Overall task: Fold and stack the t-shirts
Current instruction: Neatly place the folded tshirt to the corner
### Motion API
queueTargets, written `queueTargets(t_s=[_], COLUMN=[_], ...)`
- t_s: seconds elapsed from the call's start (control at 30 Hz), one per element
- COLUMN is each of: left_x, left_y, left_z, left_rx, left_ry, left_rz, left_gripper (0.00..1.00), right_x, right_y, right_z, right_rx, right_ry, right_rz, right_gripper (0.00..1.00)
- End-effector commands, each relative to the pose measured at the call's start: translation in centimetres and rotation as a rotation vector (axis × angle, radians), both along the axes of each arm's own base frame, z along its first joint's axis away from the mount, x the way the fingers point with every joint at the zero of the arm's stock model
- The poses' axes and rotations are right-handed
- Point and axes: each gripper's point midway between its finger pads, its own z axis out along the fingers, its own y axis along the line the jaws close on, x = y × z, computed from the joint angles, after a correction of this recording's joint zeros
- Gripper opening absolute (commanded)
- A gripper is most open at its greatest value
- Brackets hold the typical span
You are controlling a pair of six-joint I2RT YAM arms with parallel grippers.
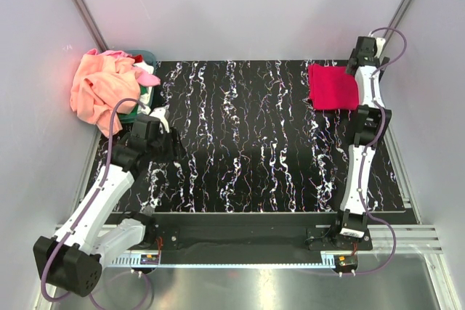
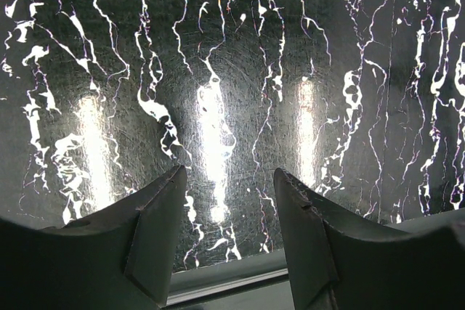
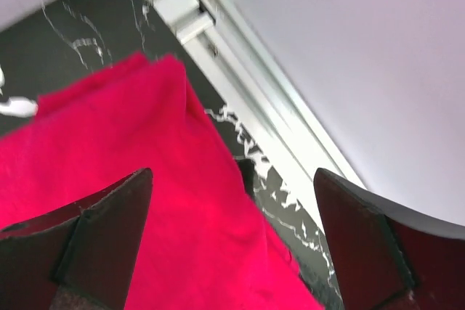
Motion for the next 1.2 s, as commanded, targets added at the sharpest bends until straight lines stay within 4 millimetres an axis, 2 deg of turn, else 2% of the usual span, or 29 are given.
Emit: queueTargets(t_s=[0.0,0.03,0.07,0.1,0.13,0.17,0.2,0.23,0.27,0.3,0.33,0.37,0.4,0.5,0.6,0.63,0.7,0.73,0.77,0.8,0.9,0.93,1.03,1.17], left_x=[0.6,0.6,0.6,0.6,0.6,0.6,0.6,0.6,0.5,0.6,0.6,0.6,0.6,0.5,0.5,0.5,0.4,0.4,0.4,0.5,0.4,0.4,0.5,0.5], left_y=[-0.3,-0.4,-0.4,-0.4,-0.4,-0.4,-0.4,-0.4,-0.4,-0.4,-0.3,-0.3,-0.2,0.0,0.1,0.1,0.2,0.2,0.2,0.2,0.2,0.2,0.2,0.2], left_z=[0.7,0.7,0.8,0.8,0.9,1.0,1.1,1.1,1.1,1.2,1.3,1.3,1.4,1.7,2.1,2.1,2.2,2.2,2.2,2.2,2.2,2.2,2.2,2.0], left_rx=[-0.015,-0.016,-0.018,-0.019,-0.019,-0.021,-0.020,-0.022,-0.023,-0.023,-0.023,-0.020,-0.020,-0.016,-0.017,-0.017,-0.016,-0.017,-0.016,-0.016,-0.016,-0.016,-0.015,-0.015], left_ry=[-0.048,-0.049,-0.052,-0.053,-0.055,-0.061,-0.066,-0.067,-0.068,-0.071,-0.073,-0.074,-0.076,-0.091,-0.108,-0.110,-0.117,-0.116,-0.112,-0.113,-0.110,-0.110,-0.112,-0.104], left_rz=[-0.023,-0.026,-0.028,-0.028,-0.028,-0.028,-0.028,-0.029,-0.028,-0.027,-0.027,-0.023,-0.020,-0.012,-0.009,-0.006,-0.005,-0.004,-0.004,-0.005,-0.005,-0.005,-0.002,-0.005], left_gripper=[0.56,0.56,0.56,0.56,0.56,0.56,0.56,0.56,0.56,0.56,0.56,0.56,0.56,0.56,0.56,0.56,0.56,0.56,0.56,0.56,0.57,0.56,0.56,0.56], right_x=[2.1,1.7,1.0,0.7,-0.1,-1.0,-1.5,-2.0,-2.8,-3.1,-3.4,-4.2,-4.5,-5.7,-6.1,-6.1,-5.9,-5.8,-5.4,-5.4,-4.6,-4.6,-3.7,-3.4], right_y=[-1.0,-0.8,-0.6,0.0,0.6,1.3,2.2,4.2,5.5,7.0,9.7,11.0,13.3,16.1,17.4,17.5,17.6,17.5,17.5,17.4,16.4,16.1,14.2,12.1], right_z=[6.1,8.6,7.8,8.5,11.8,10.1,10.7,13.5,11.3,11.4,12.1,10.3,9.7,6.7,3.9,2.4,1.4,0.1,-0.1,-1.5,-2.2,-3.4,-4.0,-5.3], right_rx=[-0.048,-0.038,-0.016,0.021,0.039,0.077,0.131,0.204,0.273,0.355,0.462,0.537,0.653,0.810,0.895,0.911,0.926,0.931,0.931,0.932,0.901,0.898,0.849,0.789], right_ry=[-0.198,-0.238,-0.212,-0.233,-0.284,-0.242,-0.270,-0.323,-0.286,-0.306,-0.313,-0.272,-0.257,-0.189,-0.134,-0.108,-0.089,-0.066,-0.067,-0.044,-0.038,-0.021,-0.019,0.028], right_rz=[-0.036,-0.042,-0.051,-0.057,-0.050,-0.045,-0.045,0.032,0.053,0.074,0.166,0.179,0.229,0.255,0.265,0.258,0.255,0.245,0.248,0.234,0.221,0.208,0.182,0.166], right_gripper=[1.00,1.00,1.00,1.00,1.00,1.00,1.00,1.00,1.00,1.00,0.98,0.98,0.96,0.92,0.90,0.90,0.89,0.89,0.89,0.88,0.88,0.88,0.87,0.87])
